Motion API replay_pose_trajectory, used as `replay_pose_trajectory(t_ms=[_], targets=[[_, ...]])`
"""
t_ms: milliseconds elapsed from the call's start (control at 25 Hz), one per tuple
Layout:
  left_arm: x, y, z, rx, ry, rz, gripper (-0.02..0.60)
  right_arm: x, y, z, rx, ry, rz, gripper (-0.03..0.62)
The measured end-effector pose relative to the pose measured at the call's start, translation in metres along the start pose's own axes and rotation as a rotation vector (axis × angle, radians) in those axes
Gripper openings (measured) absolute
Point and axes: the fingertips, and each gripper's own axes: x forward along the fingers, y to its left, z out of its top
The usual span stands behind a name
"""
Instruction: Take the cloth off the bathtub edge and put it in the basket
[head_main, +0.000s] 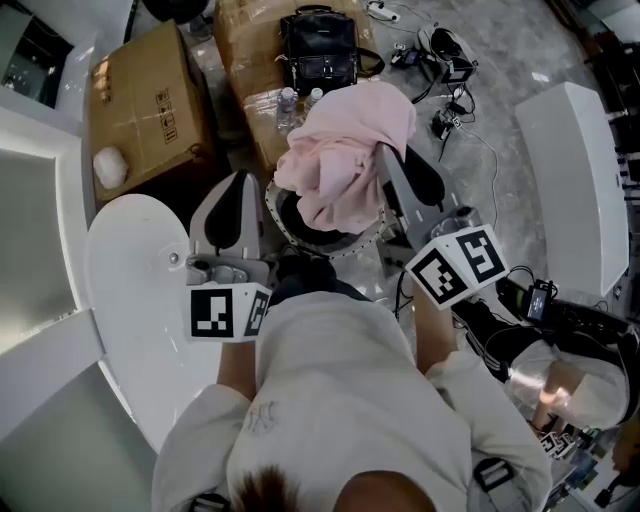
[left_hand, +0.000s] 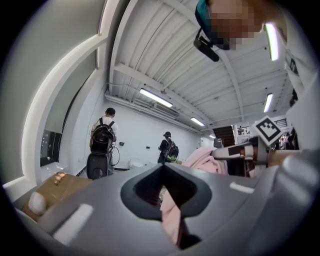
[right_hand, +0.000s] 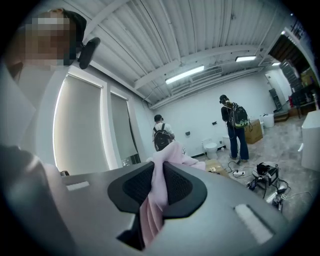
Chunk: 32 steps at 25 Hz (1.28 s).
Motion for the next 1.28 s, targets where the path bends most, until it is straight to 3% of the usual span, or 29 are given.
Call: replay_pose_trajectory(t_ms=[480, 1280], targets=[[0.006, -0.002, -0.01, -0.025, 0.025, -0.059, 0.049, -0.016, -0.003, -0.02, 0.001, 0.035, -0.049, 0.052], [0.005, 0.002, -0.036, -0.022, 0.085, -0.04, 0.049, -0.011, -0.014, -0.1, 0.034, 0.165, -0.018, 0.052]])
